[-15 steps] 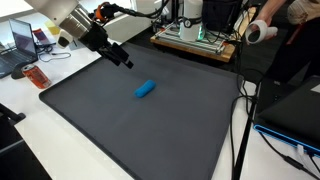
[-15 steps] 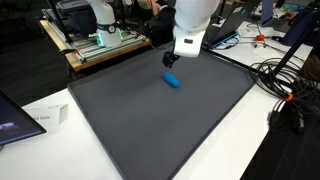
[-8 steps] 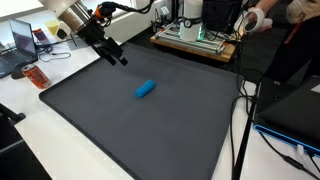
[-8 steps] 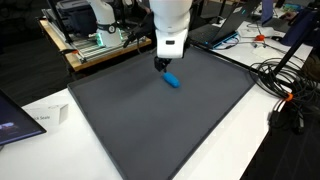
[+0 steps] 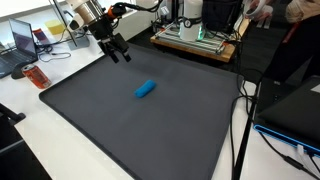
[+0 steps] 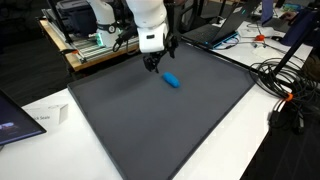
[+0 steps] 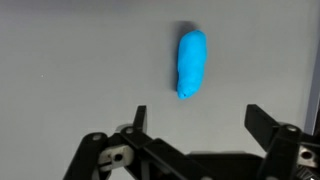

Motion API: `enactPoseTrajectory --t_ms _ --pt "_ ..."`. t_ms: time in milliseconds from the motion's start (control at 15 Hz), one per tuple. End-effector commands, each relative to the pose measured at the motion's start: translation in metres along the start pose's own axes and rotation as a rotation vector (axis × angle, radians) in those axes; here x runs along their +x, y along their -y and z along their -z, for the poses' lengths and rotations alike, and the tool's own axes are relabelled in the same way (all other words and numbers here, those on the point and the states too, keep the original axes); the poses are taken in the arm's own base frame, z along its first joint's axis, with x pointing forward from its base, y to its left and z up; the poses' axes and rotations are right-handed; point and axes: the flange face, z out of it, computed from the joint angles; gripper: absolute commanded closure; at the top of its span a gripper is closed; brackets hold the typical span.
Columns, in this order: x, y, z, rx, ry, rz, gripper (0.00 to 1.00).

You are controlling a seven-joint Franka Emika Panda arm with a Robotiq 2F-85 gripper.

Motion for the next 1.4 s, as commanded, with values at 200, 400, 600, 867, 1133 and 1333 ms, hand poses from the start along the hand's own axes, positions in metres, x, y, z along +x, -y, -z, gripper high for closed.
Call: enactPoseTrajectory --t_ms 200,400,600,867,1133,1333 --pt "-0.067 -0.002 0.001 0.017 -0.146 0.037 0.00" --pt "-0.089 -0.004 -0.002 0.039 -0.225 0.054 0.00" --pt "-0.111 -0.004 -0.009 0.055 -0.282 0.073 0.00" --pt "-0.140 -0.001 -0.021 0.035 -0.316 0.081 0.00" --pt "-0.165 0.017 -0.035 -0.030 -0.342 0.064 0.00" --pt "-0.179 0.038 -0.044 -0.117 -0.372 0.049 0.00"
